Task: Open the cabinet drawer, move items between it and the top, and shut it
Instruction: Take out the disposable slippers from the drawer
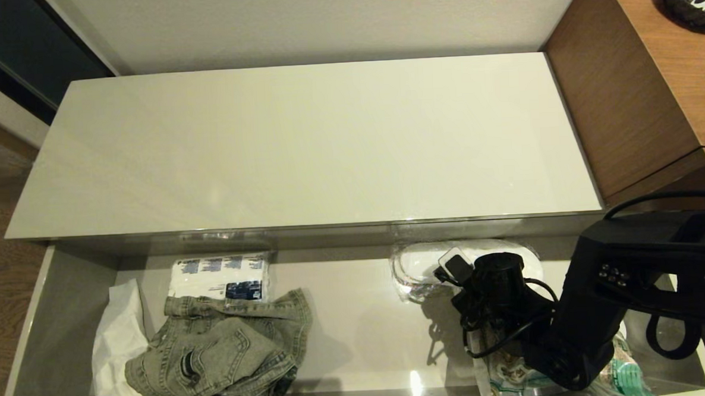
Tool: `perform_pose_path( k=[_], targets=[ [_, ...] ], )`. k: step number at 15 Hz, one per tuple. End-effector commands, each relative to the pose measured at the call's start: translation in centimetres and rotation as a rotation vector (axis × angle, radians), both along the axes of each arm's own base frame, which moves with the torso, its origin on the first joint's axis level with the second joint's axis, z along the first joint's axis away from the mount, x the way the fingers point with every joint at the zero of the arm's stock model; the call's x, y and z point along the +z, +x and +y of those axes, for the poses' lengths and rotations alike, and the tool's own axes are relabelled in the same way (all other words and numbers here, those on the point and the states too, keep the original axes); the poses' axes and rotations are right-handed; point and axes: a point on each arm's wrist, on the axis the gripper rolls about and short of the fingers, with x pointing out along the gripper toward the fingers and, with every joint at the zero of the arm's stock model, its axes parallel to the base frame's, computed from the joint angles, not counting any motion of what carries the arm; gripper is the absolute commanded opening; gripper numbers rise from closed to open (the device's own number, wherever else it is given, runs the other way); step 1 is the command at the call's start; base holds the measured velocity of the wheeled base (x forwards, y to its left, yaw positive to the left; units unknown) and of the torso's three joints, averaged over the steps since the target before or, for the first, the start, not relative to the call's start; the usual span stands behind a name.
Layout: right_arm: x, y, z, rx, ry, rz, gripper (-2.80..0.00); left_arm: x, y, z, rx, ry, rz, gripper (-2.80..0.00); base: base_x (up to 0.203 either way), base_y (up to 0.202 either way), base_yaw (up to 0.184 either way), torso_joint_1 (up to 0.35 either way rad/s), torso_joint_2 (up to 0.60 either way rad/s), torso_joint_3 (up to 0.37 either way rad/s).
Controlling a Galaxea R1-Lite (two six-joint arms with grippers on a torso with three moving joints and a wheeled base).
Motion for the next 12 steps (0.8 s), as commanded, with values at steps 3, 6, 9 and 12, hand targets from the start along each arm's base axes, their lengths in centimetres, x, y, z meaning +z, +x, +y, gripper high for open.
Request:
perform_pose_path(
  k=[3,6,9,12],
  targets=[
    [0.2,-0.2,-0.1,-0.004,-0.003,-0.004,-2.80,0.0,0.0,0.0,0.001,-0.001,0.001,-2.80,0.000,0.000,0.000,0.000,0.00,0.000],
    [0.4,-0.5,-0.3,-0.007,-0.003,-0.005,-2.80,0.0,0.0,0.0,0.001,-0.001,0.001,-2.80,0.000,0.000,0.000,0.000,0.00,0.000],
    [1.2,-1.4,-0.7,-0.013,-0.006,-0.010,-2.80,0.0,0.0,0.0,0.001,-0.001,0.001,-2.80,0.000,0.000,0.000,0.000,0.00,0.000],
    [1.8,-2.3,-0.9,-0.018,-0.013,-0.014,-2.80,0.0,0.0,0.0,0.001,-0.001,0.001,-2.80,0.000,0.000,0.000,0.000,0.00,0.000]
  ],
)
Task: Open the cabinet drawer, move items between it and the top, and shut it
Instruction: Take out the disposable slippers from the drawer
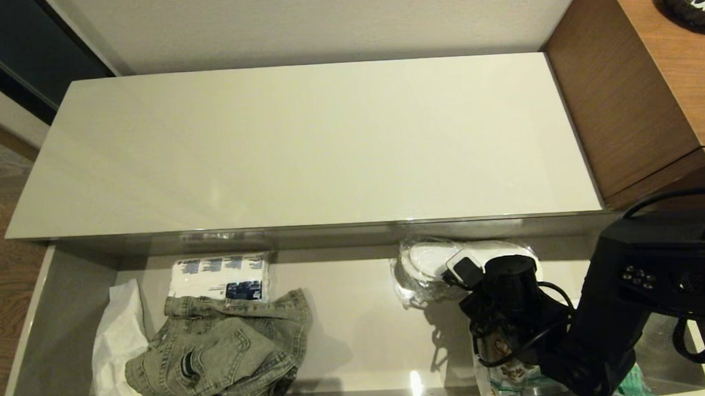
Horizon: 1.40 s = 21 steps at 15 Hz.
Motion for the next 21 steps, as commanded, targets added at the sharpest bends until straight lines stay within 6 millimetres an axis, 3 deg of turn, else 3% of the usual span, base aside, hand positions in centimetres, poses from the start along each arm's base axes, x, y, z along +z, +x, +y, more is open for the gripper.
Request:
perform_pose_path(
  k=[1,8,12,14,21],
  targets=[
    [0.8,-0.8,0.0,0.010,0.001,-0.011,-2.80,0.0,0.0,0.0,0.001,-0.001,0.001,-2.80,0.000,0.000,0.000,0.000,0.00,0.000],
    [2.2,-3.0,-0.2,0.028,-0.007,-0.012,-2.80,0.0,0.0,0.0,0.001,-0.001,0.001,-2.80,0.000,0.000,0.000,0.000,0.00,0.000],
    [2.3,-5.4,-0.2,0.074,-0.029,0.025,-2.80,0.0,0.0,0.0,0.001,-0.001,0.001,-2.80,0.000,0.000,0.000,0.000,0.00,0.000],
    [2.8,-5.5,-0.3,0.075,-0.025,0.012,-2.80,0.0,0.0,0.0,0.001,-0.001,0.001,-2.80,0.000,0.000,0.000,0.000,0.00,0.000],
    [7.0,-6.7,-0.7,0.101,-0.001,-0.068,-2.80,0.0,0.0,0.0,0.001,-0.001,0.001,-2.80,0.000,0.000,0.000,0.000,0.00,0.000]
  ],
)
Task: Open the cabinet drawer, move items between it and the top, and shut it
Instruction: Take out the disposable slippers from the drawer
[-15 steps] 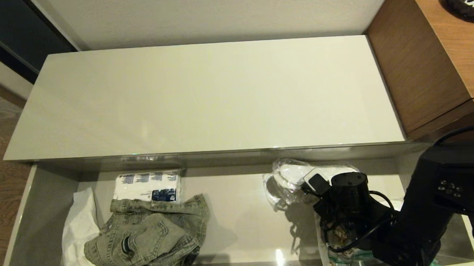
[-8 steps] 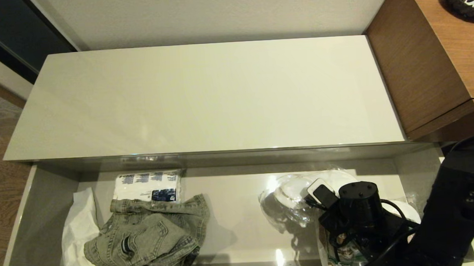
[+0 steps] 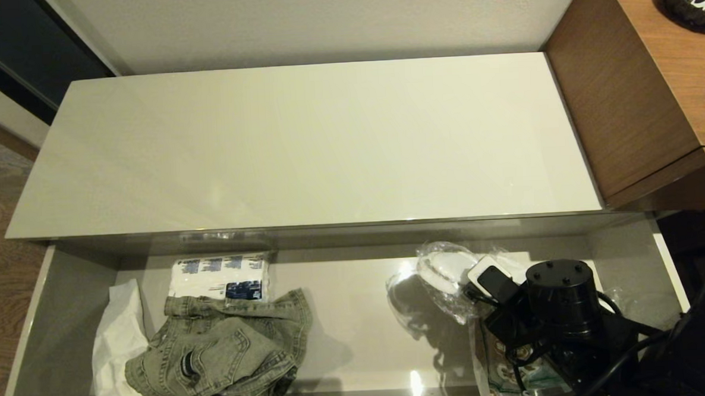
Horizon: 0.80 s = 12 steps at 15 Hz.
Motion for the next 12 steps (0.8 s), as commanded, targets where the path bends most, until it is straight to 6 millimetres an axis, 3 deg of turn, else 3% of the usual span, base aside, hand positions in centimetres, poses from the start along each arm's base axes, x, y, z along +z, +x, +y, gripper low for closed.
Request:
perform_pose_path(
  k=[1,2,6,9,12],
  targets=[
    [2.4,-0.7,-0.1,0.017,0.032,-0.068,-2.80,0.0,0.0,0.0,0.001,0.000,0.000,-2.80,0.000,0.000,0.000,0.000,0.00,0.000],
    [2.8,-0.8,-0.1,0.033,0.034,-0.068,-2.80,0.0,0.0,0.0,0.001,0.000,0.000,-2.80,0.000,0.000,0.000,0.000,0.00,0.000],
    [7.4,-2.6,-0.3,0.106,0.064,-0.095,-2.80,0.0,0.0,0.0,0.001,0.000,0.000,-2.80,0.000,0.000,0.000,0.000,0.00,0.000],
    [12.4,-2.0,0.8,0.119,0.128,-0.183,-2.80,0.0,0.0,0.0,0.001,0.000,0.000,-2.80,0.000,0.000,0.000,0.000,0.00,0.000],
    [15.9,-2.2,0.6,0.097,0.160,-0.248,-2.80,0.0,0.0,0.0,0.001,0.000,0.000,-2.80,0.000,0.000,0.000,0.000,0.00,0.000]
  ],
)
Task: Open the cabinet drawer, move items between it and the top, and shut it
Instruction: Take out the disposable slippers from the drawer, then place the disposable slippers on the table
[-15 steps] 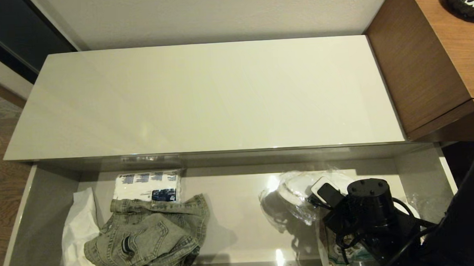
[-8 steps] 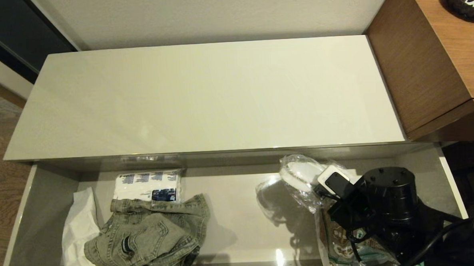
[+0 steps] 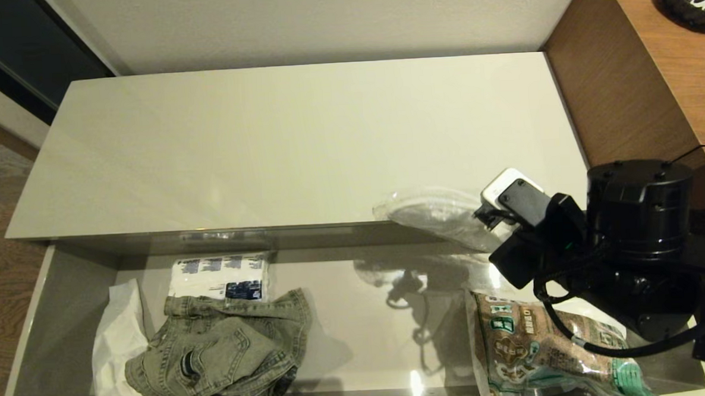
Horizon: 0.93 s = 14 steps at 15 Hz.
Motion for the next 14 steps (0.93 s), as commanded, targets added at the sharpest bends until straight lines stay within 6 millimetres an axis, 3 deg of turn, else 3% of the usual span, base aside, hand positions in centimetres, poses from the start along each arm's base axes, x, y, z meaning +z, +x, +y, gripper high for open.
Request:
perform_pose_path(
  k=[1,4,8,10,14],
  targets=[
    [4.0,-1.2,-0.8,-0.019,0.055,-0.085,-2.80,0.0,0.0,0.0,0.001,-0.001,0.000,-2.80,0.000,0.000,0.000,0.000,0.00,0.000],
    [6.2,-3.5,-1.6,-0.002,0.030,-0.059,-2.80,0.0,0.0,0.0,0.001,-0.001,0.000,-2.80,0.000,0.000,0.000,0.000,0.00,0.000],
    [8.2,-4.6,-2.2,-0.032,0.037,-0.084,-2.80,0.0,0.0,0.0,0.001,-0.001,0.000,-2.80,0.000,0.000,0.000,0.000,0.00,0.000],
    [8.9,-3.6,-2.2,-0.107,0.042,-0.106,-2.80,0.0,0.0,0.0,0.001,-0.001,0.000,-2.80,0.000,0.000,0.000,0.000,0.00,0.000],
    [7.9,2.2,-4.0,-0.304,0.036,-0.111,-2.80,0.0,0.0,0.0,0.001,-0.001,0.000,-2.80,0.000,0.000,0.000,0.000,0.00,0.000]
  ],
)
